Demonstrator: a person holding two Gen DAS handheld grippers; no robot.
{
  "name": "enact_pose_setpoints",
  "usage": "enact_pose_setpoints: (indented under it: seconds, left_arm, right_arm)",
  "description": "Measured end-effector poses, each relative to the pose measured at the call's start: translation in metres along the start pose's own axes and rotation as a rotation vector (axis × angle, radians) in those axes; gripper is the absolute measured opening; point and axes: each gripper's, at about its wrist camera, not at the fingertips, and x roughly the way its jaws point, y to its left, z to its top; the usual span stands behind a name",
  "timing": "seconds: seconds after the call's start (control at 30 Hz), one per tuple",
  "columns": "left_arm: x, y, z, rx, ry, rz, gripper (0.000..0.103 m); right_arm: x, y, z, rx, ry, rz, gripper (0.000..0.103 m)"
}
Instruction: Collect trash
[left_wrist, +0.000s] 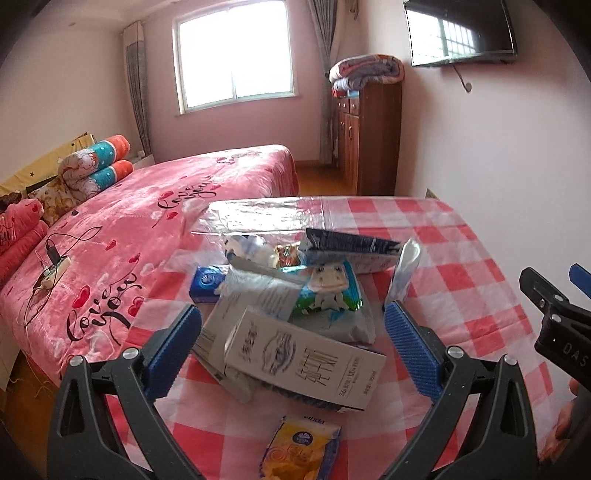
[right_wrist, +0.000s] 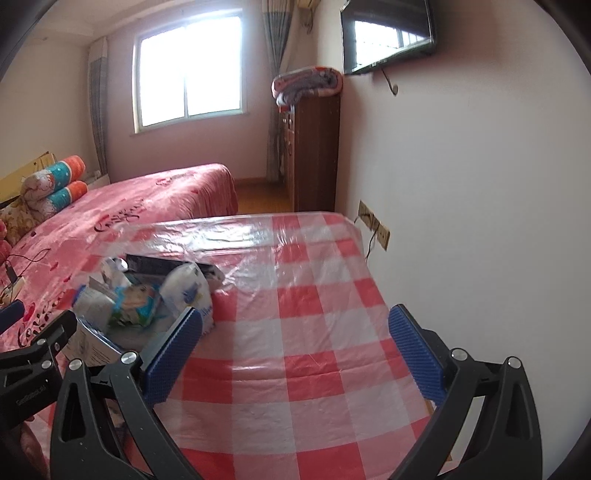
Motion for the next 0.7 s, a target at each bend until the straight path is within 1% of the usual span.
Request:
enact_pose_setpoints:
  seconds: [0.17, 0.3, 0.53, 0.7]
  left_arm:
    - [-0.022, 0.013, 0.001, -0.013, -0.052, 0.020, 0.100]
    - [-0.034, 0.026, 0.003, -0.035, -0.072, 0.025, 0.100]
    - [-0.041, 0.039, 0.003, -0.053, -0.089, 0.050, 0.100]
    - [-0.039, 0.042, 0.001, -0.055, -0.082, 0.056, 0.100]
  right_arm:
    - [-0.021, 0.003, 0.009, -0.003, -0.043, 0.024, 0.099]
    - [-0.032, 0.008, 0.012, -0.008, -0.073, 0.037, 0.099]
    - [-0.047, 0.021, 0.015, -0.040, -0.118, 0.028, 0.099]
    - [-0.047, 0.023, 0.014, -0.048, -0.113, 0.031, 0.099]
